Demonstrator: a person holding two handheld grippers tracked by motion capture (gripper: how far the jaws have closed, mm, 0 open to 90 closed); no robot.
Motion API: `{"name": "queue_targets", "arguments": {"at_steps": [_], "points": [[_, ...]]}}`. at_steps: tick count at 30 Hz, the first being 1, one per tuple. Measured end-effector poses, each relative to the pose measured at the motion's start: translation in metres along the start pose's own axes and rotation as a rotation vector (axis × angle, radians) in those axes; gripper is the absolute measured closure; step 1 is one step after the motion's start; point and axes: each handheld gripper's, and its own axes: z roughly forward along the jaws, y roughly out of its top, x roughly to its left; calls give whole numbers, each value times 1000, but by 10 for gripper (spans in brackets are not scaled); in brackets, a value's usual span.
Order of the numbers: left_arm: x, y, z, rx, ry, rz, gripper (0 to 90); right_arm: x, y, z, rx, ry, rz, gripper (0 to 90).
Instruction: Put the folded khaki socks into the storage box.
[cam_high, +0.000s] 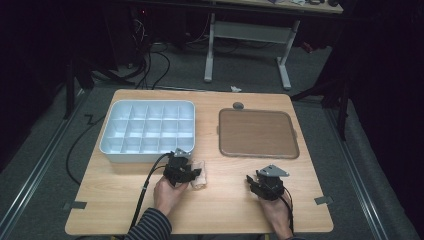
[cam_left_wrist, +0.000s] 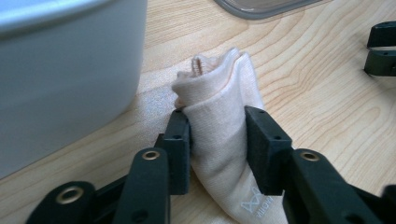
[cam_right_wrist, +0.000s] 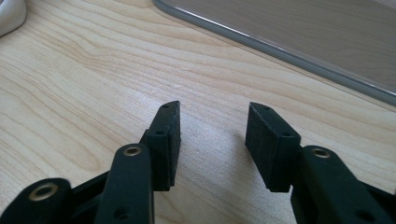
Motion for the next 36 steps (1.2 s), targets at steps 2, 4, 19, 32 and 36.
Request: {"name": "queue_targets", "arguments": {"at_steps": [2,4,19,32,36], "points": [[0,0,-1,-1,-2,3,666,-2,0,0,6,8,27,514],[0,0,-1,-3,-2,8,682,-4,0,1,8,16,39,495],[-1,4,-7,9,-24,45,720,-4,0,1,11,15,40,453],[-1,5,-26,-12,-48,55,720,-4,0,1,12,16,40,450],[0,5,-33,-17,-47,56,720,-4,0,1,12,16,41,450]]}}
